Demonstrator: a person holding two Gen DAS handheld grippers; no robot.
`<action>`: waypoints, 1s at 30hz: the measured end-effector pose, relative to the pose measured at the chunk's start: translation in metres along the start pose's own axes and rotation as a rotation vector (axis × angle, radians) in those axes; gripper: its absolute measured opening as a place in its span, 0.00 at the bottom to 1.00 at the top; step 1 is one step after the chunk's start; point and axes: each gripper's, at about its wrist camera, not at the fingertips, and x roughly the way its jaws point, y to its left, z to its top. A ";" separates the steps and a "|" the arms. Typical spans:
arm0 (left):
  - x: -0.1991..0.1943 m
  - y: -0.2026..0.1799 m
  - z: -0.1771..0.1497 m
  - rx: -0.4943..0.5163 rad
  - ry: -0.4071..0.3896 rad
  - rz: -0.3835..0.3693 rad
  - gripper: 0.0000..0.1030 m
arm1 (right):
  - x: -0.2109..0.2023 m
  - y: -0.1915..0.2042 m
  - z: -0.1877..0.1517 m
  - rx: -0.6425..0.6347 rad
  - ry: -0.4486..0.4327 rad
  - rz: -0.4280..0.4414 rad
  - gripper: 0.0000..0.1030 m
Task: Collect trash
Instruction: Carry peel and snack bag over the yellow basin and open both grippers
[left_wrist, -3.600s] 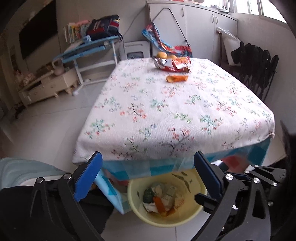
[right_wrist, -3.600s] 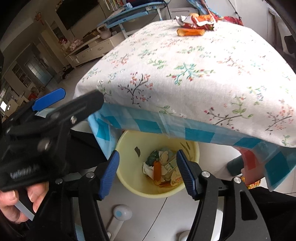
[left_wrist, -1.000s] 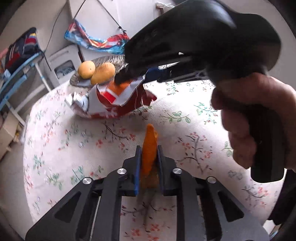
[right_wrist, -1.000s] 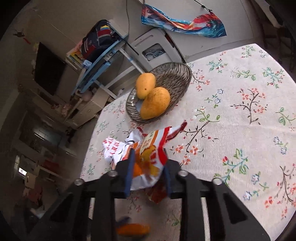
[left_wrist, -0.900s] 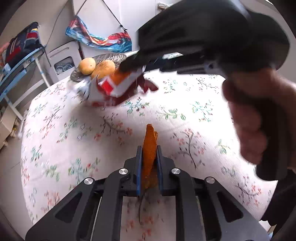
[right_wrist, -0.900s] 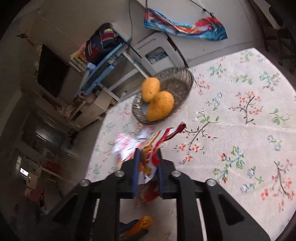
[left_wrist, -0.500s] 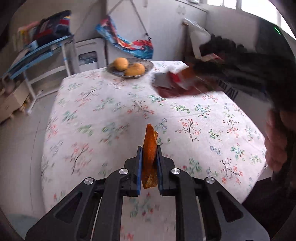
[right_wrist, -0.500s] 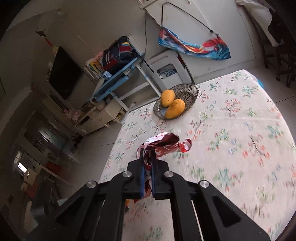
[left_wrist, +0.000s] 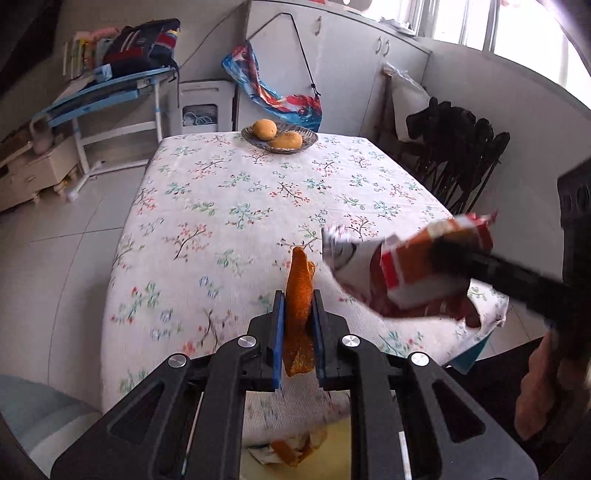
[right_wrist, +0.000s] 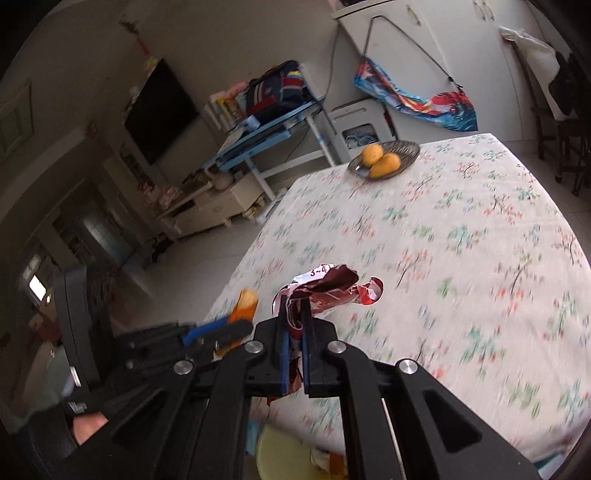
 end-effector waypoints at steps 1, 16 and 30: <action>-0.005 0.000 -0.003 -0.006 -0.004 -0.002 0.13 | -0.003 0.003 -0.004 -0.015 0.001 -0.002 0.06; -0.055 0.003 -0.053 -0.039 -0.024 0.011 0.13 | -0.034 0.034 -0.041 -0.112 0.005 0.021 0.06; -0.067 0.001 -0.076 -0.063 0.002 0.018 0.13 | -0.021 0.066 -0.102 -0.243 0.213 0.045 0.06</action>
